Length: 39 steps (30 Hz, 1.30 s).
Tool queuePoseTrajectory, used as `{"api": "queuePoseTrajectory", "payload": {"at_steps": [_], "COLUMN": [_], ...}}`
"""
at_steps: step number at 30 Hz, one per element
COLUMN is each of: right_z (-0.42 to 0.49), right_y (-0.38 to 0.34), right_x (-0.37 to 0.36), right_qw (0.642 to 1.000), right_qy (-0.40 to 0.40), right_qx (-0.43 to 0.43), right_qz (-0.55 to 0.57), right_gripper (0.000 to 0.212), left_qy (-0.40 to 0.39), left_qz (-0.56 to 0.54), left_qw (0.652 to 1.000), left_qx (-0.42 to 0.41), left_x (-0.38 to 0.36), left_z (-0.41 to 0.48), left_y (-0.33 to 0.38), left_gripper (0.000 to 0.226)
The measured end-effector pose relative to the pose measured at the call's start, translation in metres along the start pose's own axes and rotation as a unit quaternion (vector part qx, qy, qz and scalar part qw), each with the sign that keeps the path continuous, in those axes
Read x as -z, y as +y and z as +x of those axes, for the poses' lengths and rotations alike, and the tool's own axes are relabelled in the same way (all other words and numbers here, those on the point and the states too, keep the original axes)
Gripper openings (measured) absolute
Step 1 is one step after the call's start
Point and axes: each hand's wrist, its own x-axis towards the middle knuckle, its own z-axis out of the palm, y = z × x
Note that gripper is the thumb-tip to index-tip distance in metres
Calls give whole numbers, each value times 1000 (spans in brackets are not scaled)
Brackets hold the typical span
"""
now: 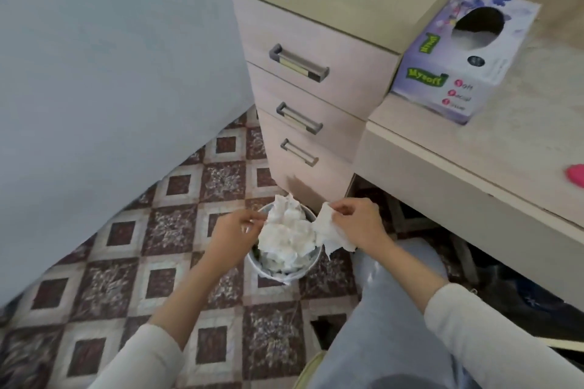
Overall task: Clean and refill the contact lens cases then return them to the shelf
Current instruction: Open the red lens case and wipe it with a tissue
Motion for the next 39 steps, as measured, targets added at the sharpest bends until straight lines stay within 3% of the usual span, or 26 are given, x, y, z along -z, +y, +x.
{"api": "queuePoseTrajectory", "payload": {"at_steps": [7, 10, 15, 21, 27, 32, 39], "right_z": [34, 39, 47, 52, 56, 56, 55], "right_y": [5, 7, 20, 21, 27, 36, 31], "right_x": [-60, -79, -99, -104, -104, -101, -83], "right_qw": [997, 998, 993, 984, 950, 949, 959], "right_qy": [-36, -34, -91, -161, -285, -279, -251], "right_qx": [-59, -45, -52, -59, -105, -138, -107], "right_qz": [-25, -40, -50, -53, -71, -61, -72], "right_gripper": [14, 33, 25, 32, 59, 59, 59], "left_qy": [6, 8, -4, -13, -18, -25, -32], "left_qz": [6, -2, -11, -12, -12, -18, -11], "left_qw": [999, 999, 998, 997, 997, 997, 997], "left_qx": [37, 43, 57, 71, 70, 76, 73], "left_x": [9, 10, 8, 6, 5, 4, 3], "left_z": [5, 6, 6, 11, 15, 17, 19], "left_y": [-34, -44, -56, -62, -60, -61, -47], "left_gripper": [16, 16, 18, 20, 19, 19, 17]}}
